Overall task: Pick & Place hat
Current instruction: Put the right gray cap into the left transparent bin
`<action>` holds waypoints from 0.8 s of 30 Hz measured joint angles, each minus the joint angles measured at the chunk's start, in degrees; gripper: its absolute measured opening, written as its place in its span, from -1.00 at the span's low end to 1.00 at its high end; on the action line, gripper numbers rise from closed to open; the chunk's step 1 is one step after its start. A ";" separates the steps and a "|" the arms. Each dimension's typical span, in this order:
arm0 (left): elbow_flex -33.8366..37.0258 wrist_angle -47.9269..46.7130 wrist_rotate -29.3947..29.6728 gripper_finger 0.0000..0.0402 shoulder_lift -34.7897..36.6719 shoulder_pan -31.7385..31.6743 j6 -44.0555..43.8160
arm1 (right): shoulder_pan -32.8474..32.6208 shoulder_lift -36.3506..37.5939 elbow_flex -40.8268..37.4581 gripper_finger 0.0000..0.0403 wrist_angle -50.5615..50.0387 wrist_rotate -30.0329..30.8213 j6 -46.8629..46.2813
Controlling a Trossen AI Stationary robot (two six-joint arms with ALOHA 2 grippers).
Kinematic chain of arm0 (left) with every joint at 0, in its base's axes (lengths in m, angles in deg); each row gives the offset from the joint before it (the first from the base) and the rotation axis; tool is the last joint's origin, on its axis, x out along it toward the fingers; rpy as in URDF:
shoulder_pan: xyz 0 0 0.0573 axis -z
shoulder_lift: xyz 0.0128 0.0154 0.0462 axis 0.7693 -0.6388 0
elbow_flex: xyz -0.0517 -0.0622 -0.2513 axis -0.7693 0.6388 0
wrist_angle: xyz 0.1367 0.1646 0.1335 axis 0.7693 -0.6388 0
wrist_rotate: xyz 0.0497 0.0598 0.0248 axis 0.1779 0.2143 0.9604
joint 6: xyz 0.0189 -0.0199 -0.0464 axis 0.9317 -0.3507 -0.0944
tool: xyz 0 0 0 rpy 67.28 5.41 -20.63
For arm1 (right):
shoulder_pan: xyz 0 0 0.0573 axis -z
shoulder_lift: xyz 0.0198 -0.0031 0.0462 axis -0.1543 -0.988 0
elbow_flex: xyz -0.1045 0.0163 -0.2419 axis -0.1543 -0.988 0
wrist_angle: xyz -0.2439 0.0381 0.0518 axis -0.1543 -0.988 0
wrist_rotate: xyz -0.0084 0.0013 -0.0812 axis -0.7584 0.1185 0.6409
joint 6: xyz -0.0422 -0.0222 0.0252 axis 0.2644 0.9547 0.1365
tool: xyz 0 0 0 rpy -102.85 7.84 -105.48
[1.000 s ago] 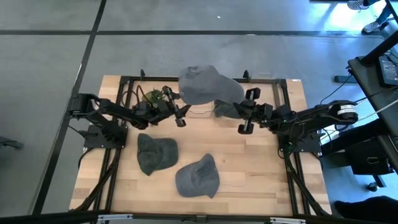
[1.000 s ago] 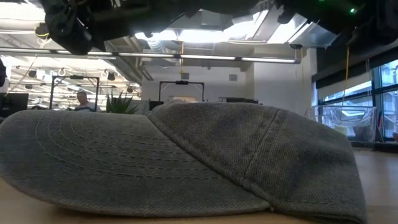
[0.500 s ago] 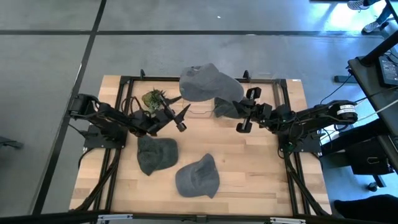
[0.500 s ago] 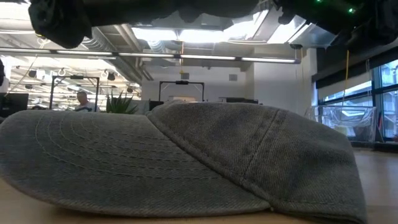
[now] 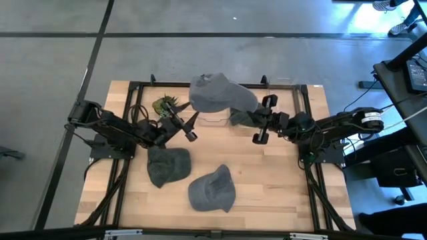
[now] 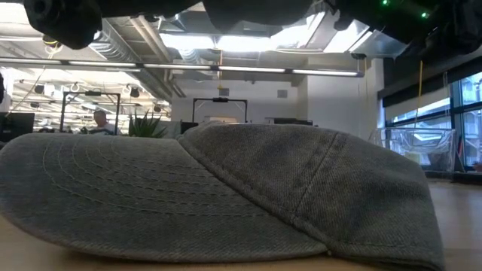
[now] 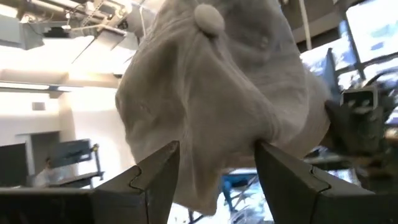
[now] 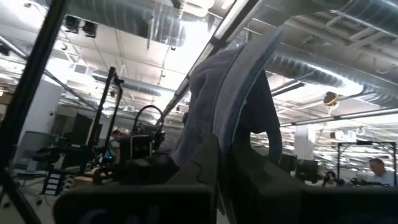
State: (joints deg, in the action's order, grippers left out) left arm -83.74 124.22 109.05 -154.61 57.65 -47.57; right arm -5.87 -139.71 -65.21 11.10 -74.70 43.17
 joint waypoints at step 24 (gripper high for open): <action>0.00 -1.30 -9.27 0.02 -0.03 -0.07 -8.29 | 0.22 -0.04 0.00 -0.91 -3.29 1.47 2.51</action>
State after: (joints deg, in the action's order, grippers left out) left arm -83.74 122.92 99.78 -154.64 57.58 -55.86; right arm -5.65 -139.76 -65.21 7.82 -73.24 45.69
